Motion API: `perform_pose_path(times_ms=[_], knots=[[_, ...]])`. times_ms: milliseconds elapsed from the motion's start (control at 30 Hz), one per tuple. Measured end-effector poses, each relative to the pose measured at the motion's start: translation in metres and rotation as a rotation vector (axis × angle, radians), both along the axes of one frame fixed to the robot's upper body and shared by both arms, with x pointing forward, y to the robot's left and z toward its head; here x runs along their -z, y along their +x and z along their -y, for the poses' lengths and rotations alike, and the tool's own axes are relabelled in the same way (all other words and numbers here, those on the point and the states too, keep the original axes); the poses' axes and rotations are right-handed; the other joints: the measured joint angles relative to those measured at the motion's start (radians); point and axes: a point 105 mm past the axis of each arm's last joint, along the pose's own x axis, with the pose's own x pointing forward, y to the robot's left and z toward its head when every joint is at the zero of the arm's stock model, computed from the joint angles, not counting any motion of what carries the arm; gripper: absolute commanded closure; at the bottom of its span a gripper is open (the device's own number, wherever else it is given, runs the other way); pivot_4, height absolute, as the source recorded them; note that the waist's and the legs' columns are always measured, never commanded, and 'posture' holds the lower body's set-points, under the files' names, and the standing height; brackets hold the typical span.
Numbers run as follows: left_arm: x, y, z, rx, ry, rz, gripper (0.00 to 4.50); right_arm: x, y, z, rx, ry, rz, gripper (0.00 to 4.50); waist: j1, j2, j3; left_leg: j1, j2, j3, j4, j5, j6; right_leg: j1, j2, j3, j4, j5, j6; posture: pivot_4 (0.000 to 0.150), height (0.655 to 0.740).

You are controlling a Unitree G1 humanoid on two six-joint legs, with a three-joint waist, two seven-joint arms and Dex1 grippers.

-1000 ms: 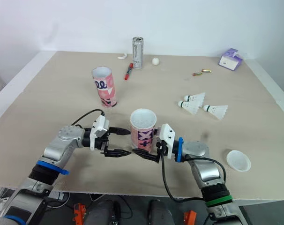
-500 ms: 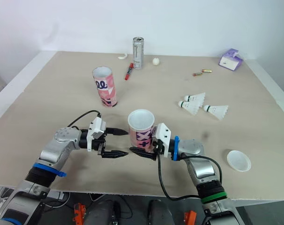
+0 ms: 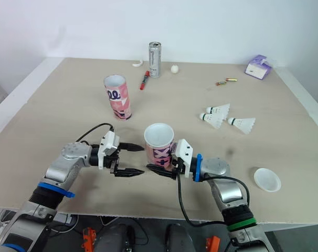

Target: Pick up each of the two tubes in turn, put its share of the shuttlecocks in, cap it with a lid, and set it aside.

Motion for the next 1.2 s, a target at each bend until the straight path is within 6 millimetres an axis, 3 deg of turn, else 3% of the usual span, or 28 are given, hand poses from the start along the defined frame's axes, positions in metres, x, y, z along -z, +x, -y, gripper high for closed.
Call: perform_pose_path(times_ms=[100,300,433,500,600,633,667,900,1200], knots=[[0.000,0.000,0.002,0.005,-0.005,-0.001,0.00,-0.005,-0.002,0.011,0.078,0.051,-0.019,1.05,0.001,0.000,0.000,0.000,0.000,0.000,0.000,0.000,0.000,0.000,0.000,0.000,0.000,0.001,-0.002,0.150,0.7400],[-0.003,-0.003,0.005,0.024,-0.010,-0.002,0.00,-0.039,-0.002,0.066,0.400,0.210,0.014,1.05,0.001,0.000,0.000,0.000,0.000,0.000,0.000,0.000,0.000,0.000,0.000,0.001,0.000,0.000,0.000,0.150,0.7400],[-0.008,-0.007,0.010,0.057,-0.013,0.006,0.00,-0.051,-0.004,0.142,0.763,0.302,0.047,1.05,0.005,0.000,0.000,0.000,-0.001,0.000,0.000,0.000,0.000,0.001,0.000,0.002,0.000,-0.001,-0.001,0.150,0.7400],[-0.009,-0.009,0.011,0.070,-0.009,0.006,0.00,-0.052,-0.007,0.193,0.983,0.311,0.066,1.05,0.003,0.000,0.000,0.000,-0.001,0.002,0.000,0.000,0.000,0.000,0.000,0.004,0.000,-0.001,-0.002,0.150,0.7400],[-0.009,-0.009,0.013,0.078,-0.010,0.006,0.00,-0.041,-0.011,0.241,1.194,0.280,0.039,1.05,-0.002,0.000,0.000,0.003,-0.001,0.005,0.000,0.000,0.000,0.001,0.001,0.007,0.000,-0.001,-0.002,0.150,0.7400],[-0.009,-0.009,0.013,0.078,-0.010,0.006,0.00,-0.040,-0.011,0.243,1.205,0.277,0.036,1.05,-0.002,0.000,0.000,0.003,-0.001,0.005,0.000,0.000,0.000,0.001,0.001,0.007,0.000,0.000,-0.002,0.150,0.7400],[-0.009,-0.009,0.013,0.078,-0.008,0.002,0.00,-0.031,-0.014,0.271,1.322,0.259,0.007,1.05,-0.002,0.001,0.000,0.005,-0.001,0.006,-0.001,0.001,0.001,0.001,0.002,0.009,0.000,0.000,-0.003,0.150,0.7400],[-0.012,-0.011,0.016,0.090,-0.011,0.015,0.00,-0.026,-0.004,0.323,1.514,0.243,0.000,1.05,-0.004,0.002,0.000,0.007,-0.001,0.006,-0.002,0.002,0.004,0.000,0.012,0.024,0.000,0.003,-0.004,0.150,0.7400],[-0.010,-0.015,0.015,0.067,-0.010,0.017,0.00,-0.007,-0.004,0.359,1.688,0.234,-0.046,1.05,-0.004,0.003,-0.001,0.007,-0.001,0.007,-0.005,0.003,0.004,-0.001,0.017,0.034,-0.001,0.002,-0.005,0.150,0.7400]])
